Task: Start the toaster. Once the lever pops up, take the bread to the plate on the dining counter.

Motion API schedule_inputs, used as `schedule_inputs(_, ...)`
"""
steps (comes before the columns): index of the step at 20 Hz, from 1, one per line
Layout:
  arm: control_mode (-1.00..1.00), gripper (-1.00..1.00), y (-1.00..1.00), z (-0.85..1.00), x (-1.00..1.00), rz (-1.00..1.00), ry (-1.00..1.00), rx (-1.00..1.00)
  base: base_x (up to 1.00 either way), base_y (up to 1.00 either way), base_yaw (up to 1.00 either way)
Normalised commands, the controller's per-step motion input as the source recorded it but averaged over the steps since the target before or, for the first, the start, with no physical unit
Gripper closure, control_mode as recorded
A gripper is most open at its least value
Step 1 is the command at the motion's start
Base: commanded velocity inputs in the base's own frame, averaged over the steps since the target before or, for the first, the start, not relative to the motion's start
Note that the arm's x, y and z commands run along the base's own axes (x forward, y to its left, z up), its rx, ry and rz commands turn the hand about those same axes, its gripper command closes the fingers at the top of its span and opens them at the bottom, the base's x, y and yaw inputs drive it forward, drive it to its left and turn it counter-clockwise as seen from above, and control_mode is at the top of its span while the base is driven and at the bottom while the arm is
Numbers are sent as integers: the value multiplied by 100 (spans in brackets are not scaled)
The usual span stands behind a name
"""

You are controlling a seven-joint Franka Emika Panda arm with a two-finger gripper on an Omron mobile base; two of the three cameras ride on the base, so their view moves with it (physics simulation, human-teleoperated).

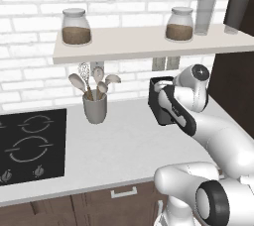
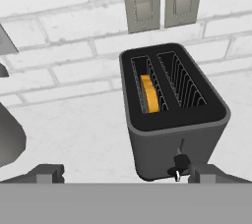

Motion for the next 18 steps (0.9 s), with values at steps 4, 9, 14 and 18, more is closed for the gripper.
schedule_inputs(4, -100, -100, 0, 0, 0, 0, 0, 0, 0, 0, 0)
schedule_inputs(9, -100, -100, 0, 0, 0, 0, 0, 0, 0, 0, 0)
schedule_inputs(14, -100, -100, 0, 0, 0, 0, 0, 0, 0, 0, 0)
schedule_inputs(18, -100, -100, 0, 0, 0, 0, 0, 0, 0, 0, 0)
